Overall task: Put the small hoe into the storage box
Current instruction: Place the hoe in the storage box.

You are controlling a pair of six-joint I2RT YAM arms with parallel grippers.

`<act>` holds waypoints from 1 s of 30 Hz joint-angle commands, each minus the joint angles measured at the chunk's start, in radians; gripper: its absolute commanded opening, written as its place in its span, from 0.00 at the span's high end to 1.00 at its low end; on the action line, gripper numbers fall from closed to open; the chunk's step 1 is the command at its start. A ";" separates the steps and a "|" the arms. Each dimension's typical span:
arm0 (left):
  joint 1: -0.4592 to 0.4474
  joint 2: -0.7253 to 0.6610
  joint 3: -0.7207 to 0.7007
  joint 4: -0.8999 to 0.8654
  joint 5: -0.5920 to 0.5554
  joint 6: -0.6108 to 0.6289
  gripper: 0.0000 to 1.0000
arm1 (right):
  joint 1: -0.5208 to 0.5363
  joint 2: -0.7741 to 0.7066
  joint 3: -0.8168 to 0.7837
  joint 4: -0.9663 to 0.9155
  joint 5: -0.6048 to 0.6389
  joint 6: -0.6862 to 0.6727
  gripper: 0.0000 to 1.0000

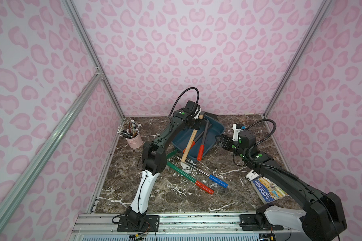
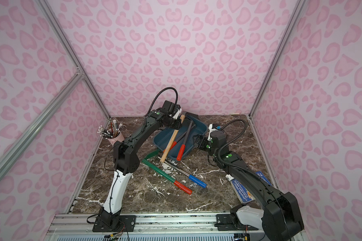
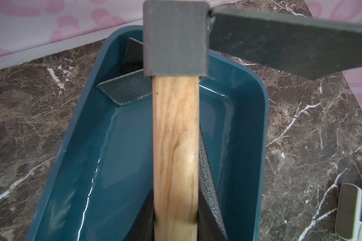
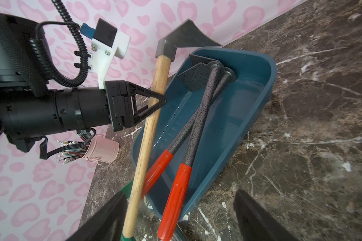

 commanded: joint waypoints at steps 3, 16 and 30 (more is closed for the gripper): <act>0.001 0.017 0.013 0.061 0.002 -0.014 0.96 | 0.000 -0.012 0.004 -0.004 0.000 -0.023 0.16; 0.030 0.069 0.014 0.068 0.081 -0.047 0.93 | 0.001 -0.024 -0.030 0.006 0.009 -0.017 0.17; 0.038 0.101 0.012 0.058 0.091 -0.058 0.87 | 0.001 -0.014 -0.041 0.010 0.008 -0.015 0.18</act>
